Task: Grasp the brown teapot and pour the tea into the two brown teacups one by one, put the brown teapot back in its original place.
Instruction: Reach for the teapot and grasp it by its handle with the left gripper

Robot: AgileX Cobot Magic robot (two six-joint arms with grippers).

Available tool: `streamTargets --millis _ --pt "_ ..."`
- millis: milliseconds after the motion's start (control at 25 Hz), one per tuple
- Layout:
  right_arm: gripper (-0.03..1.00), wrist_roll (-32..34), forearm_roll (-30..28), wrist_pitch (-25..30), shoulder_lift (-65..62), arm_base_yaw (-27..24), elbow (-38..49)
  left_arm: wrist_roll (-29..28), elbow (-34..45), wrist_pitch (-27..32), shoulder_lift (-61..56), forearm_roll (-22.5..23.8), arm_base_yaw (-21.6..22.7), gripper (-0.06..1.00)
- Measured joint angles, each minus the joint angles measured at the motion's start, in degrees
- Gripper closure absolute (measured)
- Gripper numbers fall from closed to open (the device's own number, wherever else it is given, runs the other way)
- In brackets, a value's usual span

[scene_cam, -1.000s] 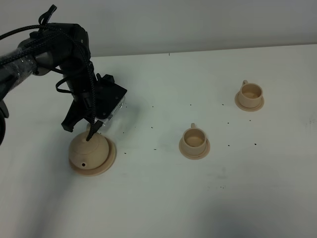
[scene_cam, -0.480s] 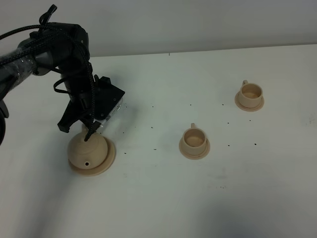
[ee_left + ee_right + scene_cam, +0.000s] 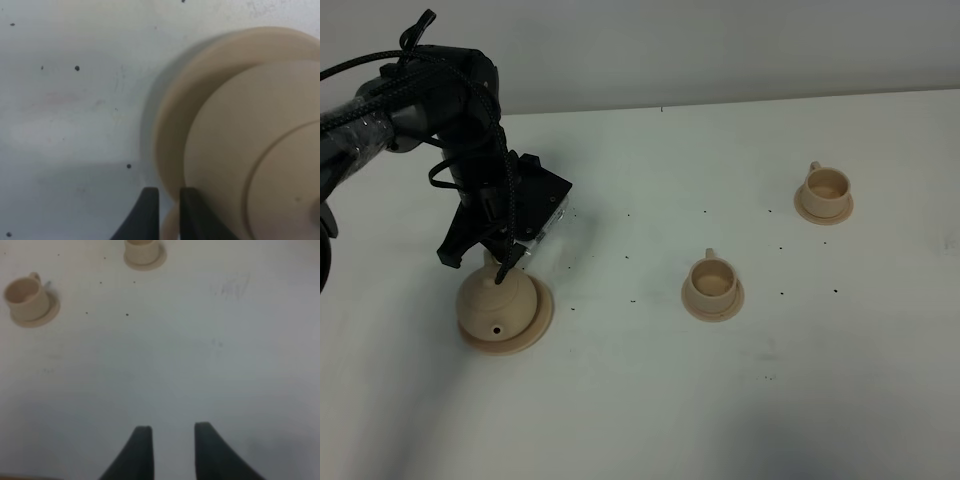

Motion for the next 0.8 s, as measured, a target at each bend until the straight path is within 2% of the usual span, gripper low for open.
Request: streamTargets --millis 800 --pt "0.75 0.0 0.0 0.0 0.0 0.0 0.0 -4.8 0.0 -0.5 0.0 0.4 0.5 0.82"
